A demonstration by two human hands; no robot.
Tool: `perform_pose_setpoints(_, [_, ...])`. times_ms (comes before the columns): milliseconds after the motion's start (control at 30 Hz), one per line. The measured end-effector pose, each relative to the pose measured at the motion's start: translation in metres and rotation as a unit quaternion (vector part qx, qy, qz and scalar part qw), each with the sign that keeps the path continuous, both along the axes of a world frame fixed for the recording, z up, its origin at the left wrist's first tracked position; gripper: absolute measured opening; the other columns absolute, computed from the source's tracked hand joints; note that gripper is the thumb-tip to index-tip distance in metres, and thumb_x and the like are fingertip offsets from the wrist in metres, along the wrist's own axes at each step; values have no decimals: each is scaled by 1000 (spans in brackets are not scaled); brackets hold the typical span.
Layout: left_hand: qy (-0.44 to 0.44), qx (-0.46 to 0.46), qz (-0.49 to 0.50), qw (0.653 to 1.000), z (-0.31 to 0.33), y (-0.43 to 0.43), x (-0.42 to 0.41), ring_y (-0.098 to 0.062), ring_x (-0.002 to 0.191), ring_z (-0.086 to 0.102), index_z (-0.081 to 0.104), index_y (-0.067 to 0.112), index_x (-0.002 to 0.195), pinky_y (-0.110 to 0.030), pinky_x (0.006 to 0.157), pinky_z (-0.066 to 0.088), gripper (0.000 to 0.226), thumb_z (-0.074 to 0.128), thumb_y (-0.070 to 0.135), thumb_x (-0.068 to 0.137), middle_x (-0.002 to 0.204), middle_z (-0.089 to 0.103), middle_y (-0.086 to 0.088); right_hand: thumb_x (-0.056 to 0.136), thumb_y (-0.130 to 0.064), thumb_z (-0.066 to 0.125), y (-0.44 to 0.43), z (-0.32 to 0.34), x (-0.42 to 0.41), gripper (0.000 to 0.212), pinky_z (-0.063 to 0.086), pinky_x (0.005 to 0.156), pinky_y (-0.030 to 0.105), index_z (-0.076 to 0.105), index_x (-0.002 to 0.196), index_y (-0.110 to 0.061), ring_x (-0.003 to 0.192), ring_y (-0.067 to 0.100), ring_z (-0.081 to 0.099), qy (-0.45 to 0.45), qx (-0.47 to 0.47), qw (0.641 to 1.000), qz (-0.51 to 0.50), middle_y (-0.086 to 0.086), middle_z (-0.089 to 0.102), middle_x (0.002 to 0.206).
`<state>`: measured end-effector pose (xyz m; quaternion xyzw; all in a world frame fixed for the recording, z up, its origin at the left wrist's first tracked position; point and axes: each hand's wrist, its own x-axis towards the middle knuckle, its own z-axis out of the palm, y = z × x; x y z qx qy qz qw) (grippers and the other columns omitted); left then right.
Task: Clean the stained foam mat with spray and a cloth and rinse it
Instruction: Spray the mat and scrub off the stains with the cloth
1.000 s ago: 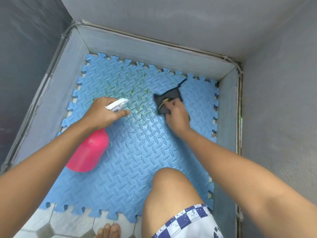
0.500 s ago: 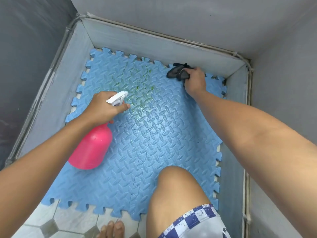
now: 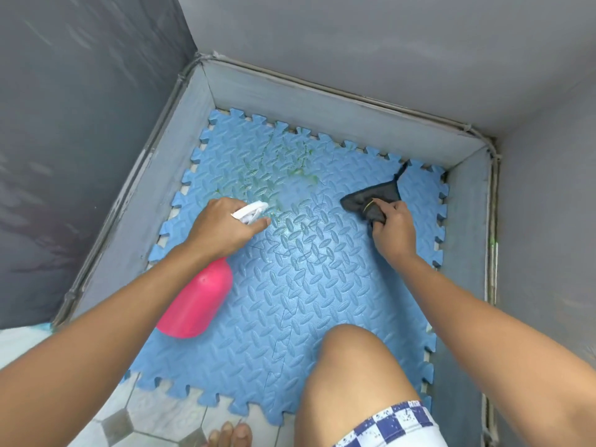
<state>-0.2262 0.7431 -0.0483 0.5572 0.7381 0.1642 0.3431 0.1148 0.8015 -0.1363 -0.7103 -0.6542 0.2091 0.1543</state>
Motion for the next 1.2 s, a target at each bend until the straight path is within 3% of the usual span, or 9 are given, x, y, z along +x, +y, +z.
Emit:
perform_pose_setpoints(100, [50, 29, 39, 998, 4, -12, -2, -27, 58, 48, 43, 14, 56, -35, 56, 31, 62, 78, 59, 80, 54, 48, -1, 89, -4, 56, 3, -1, -6, 50, 46, 88, 38, 59, 137, -17, 111, 32, 53, -13, 12, 1000, -1, 13, 53, 118])
perform_pose_setpoints(267, [5, 68, 77, 995, 8, -17, -23, -17, 56, 49, 44, 21, 60, -32, 57, 38, 53, 81, 54, 79, 55, 49, 4, 89, -2, 56, 3, -3, -10, 54, 47, 93, 43, 55, 141, -16, 116, 34, 50, -28, -4, 999, -18, 15, 51, 122])
perform_pose_setpoints(400, [37, 64, 73, 995, 10, -20, -23, -28, 56, 53, 45, 14, 57, -37, 57, 41, 59, 62, 68, 70, 51, 51, -2, 88, -3, 55, 6, -4, -14, 56, 48, 95, 46, 54, 142, -19, 117, 34, 50, -32, -13, 999, -36, 14, 51, 123])
perform_pose_setpoints(600, [38, 48, 57, 996, 4, -19, -16, -26, 73, 57, 56, 16, 76, -33, 66, 37, 39, 81, 46, 82, 65, 57, 10, 89, -4, 56, 5, -1, -17, 58, 48, 96, 48, 51, 145, -19, 117, 34, 50, -49, -19, 998, -34, 14, 51, 125])
perform_pose_setpoints(733, [79, 20, 45, 996, 4, -22, -10, -35, 74, 60, 47, 18, 61, -33, 62, 34, 47, 76, 47, 83, 63, 55, -1, 89, -5, 57, 5, 1, -18, 58, 47, 97, 47, 50, 145, -18, 118, 35, 50, -64, -17, 997, -29, 16, 51, 127])
perform_pose_setpoints(800, [123, 11, 78, 989, 4, -24, -15, -38, 84, 63, 50, 19, 65, -35, 66, 40, 42, 73, 49, 84, 74, 61, -6, 89, -4, 57, 5, 0, -18, 58, 46, 98, 46, 50, 145, -18, 118, 36, 51, -65, -15, 997, -27, 17, 52, 126])
perform_pose_setpoints(900, [107, 9, 139, 985, 5, -23, -33, -39, 88, 63, 54, 14, 76, -41, 74, 50, 44, 76, 52, 81, 87, 67, -14, 88, -4, 57, 5, -1, -17, 58, 47, 98, 47, 51, 144, -17, 116, 36, 51, -66, -7, 997, -24, 17, 52, 125])
perform_pose_setpoints(1067, [79, 22, 132, 988, 6, -27, -37, -41, 73, 62, 46, 16, 59, -39, 62, 46, 48, 74, 49, 80, 62, 56, -7, 88, -4, 57, 5, -3, -18, 58, 46, 98, 47, 52, 144, -17, 115, 37, 52, -68, 0, 997, -23, 17, 53, 123])
perform_pose_setpoints(1200, [58, 21, 122, 991, 3, -25, -28, -36, 74, 59, 50, 16, 63, -37, 63, 43, 46, 81, 46, 80, 62, 54, -5, 88, -4, 57, 5, -4, -18, 57, 46, 99, 47, 52, 144, -17, 115, 36, 52, -68, 1, 997, -24, 17, 53, 124])
